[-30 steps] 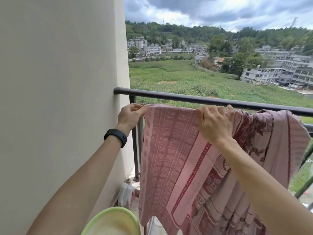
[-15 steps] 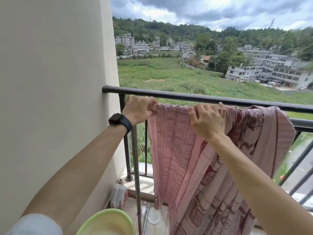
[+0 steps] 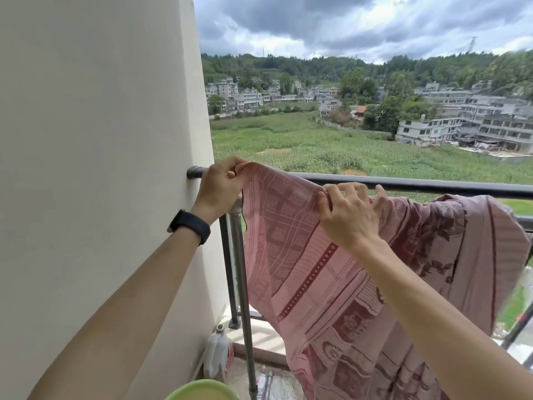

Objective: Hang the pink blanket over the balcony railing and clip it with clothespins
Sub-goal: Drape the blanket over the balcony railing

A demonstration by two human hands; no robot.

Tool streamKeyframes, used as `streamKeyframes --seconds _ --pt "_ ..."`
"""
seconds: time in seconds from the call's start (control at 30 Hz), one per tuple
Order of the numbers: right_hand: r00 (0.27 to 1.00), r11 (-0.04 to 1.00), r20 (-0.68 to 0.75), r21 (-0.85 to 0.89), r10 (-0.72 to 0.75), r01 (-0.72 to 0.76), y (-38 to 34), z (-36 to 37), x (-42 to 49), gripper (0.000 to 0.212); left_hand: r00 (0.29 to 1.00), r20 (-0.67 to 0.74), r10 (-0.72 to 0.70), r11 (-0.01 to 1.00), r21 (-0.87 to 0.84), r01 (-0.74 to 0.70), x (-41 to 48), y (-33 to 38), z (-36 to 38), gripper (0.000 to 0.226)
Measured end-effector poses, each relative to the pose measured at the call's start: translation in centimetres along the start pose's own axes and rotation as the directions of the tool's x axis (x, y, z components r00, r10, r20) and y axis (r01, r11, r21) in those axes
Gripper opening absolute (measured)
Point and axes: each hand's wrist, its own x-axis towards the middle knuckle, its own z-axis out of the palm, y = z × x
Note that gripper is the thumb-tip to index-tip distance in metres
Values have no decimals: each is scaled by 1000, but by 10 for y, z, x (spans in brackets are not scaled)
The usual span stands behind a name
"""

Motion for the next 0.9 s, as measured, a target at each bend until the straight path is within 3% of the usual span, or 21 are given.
streamKeyframes --seconds 0.1,0.2,0.4,0.57,0.77,0.9 --pt "1000 999 7 40 -29 29 -17 3 3 42 974 144 -173 973 177 147 -3 -31 -3 34" --pt "987 989 88 74 -133 127 -29 11 -4 48 927 191 -323 942 160 295 -12 -56 -1 30" --pt "947 960 158 3 -278 281 -24 13 5 42 970 89 -227 966 146 213 -13 -51 5 24" --pt "933 944 152 -11 -326 331 -4 23 11 44 947 207 -248 949 248 194 -14 -69 10 37" --pt "968 967 28 -60 -248 249 16 37 10 44 997 -9 -81 962 261 80 -12 -71 21 26" --pt "971 978 -121 -38 -207 204 16 42 -1 40 982 -164 -88 982 149 112 -13 -66 21 12"
